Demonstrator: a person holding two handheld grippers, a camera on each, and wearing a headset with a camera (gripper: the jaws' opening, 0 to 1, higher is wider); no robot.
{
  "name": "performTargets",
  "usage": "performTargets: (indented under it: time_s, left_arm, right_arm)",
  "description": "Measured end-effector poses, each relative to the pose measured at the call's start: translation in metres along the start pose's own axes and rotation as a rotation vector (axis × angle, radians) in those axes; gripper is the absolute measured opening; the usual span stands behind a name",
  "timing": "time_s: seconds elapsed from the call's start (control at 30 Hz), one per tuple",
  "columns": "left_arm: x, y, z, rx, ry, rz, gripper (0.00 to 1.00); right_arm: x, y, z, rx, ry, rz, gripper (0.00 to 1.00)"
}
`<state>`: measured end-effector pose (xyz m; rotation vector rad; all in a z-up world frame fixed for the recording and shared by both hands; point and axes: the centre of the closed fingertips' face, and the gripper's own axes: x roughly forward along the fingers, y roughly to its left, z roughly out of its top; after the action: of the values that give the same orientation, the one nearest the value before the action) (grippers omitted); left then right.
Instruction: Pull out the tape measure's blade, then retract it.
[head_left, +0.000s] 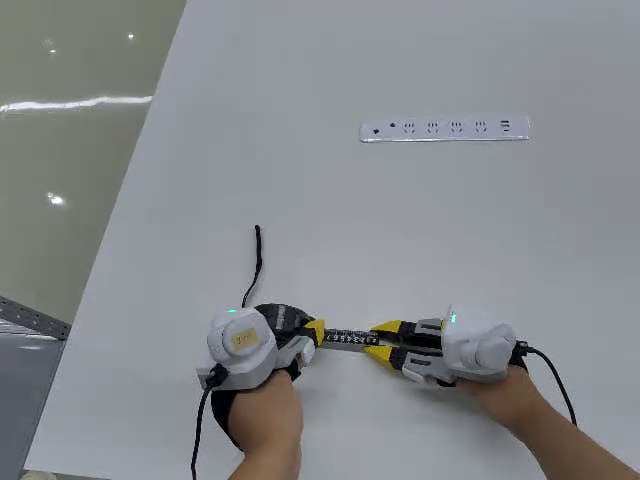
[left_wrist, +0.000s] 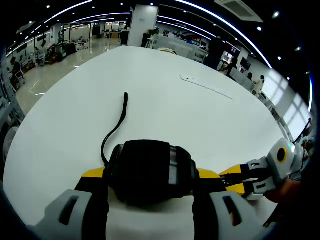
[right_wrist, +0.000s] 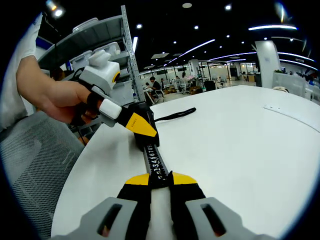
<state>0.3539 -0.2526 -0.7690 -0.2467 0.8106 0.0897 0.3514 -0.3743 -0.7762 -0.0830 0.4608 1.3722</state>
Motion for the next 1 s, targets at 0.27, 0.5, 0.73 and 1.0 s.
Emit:
performTargets:
  time_s: [0.27,0.5,0.73,1.0]
  left_arm:
    - [0.000,0.000,0.000,0.000,-0.001,-0.001,0.66]
    - [0.000,0.000,0.000,0.003,-0.002,-0.003,0.66]
    - [0.000,0.000,0.000,0.004,-0.001,-0.004,0.66]
    - [0.000,0.000,-0.001,-0.003,0.005,-0.009,0.66]
  right_arm:
    - [0.007,0.002,0.001,0.001,0.002,0.009,0.13]
    - [0.016,0.004,0.004,-0.009,0.005,0.018,0.13]
    - [0.025,0.007,0.006,-0.014,0.006,0.029,0.13]
    - [0.032,0.010,0.009,-0.031,0.007,0.035,0.13]
